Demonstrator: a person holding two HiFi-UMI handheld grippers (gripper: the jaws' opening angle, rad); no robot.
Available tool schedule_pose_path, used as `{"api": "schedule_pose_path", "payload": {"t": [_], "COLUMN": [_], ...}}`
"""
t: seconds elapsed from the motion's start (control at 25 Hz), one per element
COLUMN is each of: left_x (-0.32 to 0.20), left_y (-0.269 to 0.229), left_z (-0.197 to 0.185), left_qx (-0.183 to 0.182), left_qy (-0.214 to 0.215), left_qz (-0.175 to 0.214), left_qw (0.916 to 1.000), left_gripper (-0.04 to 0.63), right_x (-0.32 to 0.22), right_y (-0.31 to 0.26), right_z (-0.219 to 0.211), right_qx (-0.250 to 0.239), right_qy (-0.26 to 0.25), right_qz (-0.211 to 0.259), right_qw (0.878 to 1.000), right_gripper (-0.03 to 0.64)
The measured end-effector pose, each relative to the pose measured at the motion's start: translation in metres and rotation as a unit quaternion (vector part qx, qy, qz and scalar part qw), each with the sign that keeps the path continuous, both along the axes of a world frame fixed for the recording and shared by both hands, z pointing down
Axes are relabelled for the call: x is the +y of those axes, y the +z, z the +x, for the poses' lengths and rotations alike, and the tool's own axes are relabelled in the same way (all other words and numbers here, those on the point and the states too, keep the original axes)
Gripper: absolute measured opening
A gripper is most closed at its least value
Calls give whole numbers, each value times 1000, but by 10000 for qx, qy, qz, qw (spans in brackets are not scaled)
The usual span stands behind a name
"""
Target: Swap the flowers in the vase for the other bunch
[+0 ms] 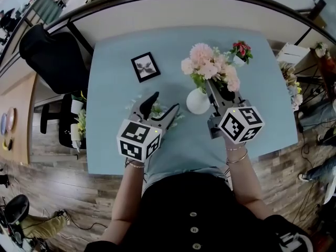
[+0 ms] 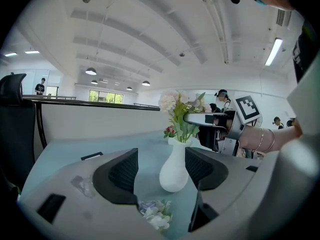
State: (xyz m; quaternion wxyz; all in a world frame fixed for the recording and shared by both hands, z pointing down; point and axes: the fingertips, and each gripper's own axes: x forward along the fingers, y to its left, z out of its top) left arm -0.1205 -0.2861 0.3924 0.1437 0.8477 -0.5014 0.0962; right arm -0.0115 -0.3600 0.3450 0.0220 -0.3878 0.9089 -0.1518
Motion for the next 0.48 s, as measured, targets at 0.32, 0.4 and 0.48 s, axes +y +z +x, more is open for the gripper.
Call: {"api": "schedule_pose_path", "payload": {"t": [0.32,0.4,0.48], "left_x": [7,9,11], "left_y": [-3,-4,-5], "left_z": [-2,-3,-5], "left_qx": [-1,3,9], "left_qy": [-31,-40,-51], "left_qz": [30,41,61], "left_qw": [10000,10000,10000], "left_gripper": [281,281,281], "right_x": [3,4,5], "right_y": [-29,-36,-43], "right_z": [5,4,2], "right_qx": [-182,-249,-272], "right_qy": [-4,-33,-52], "right_qz": [269,323,376], "right_qw": [9995,9992,9989], "right_gripper": [75,75,75]}}
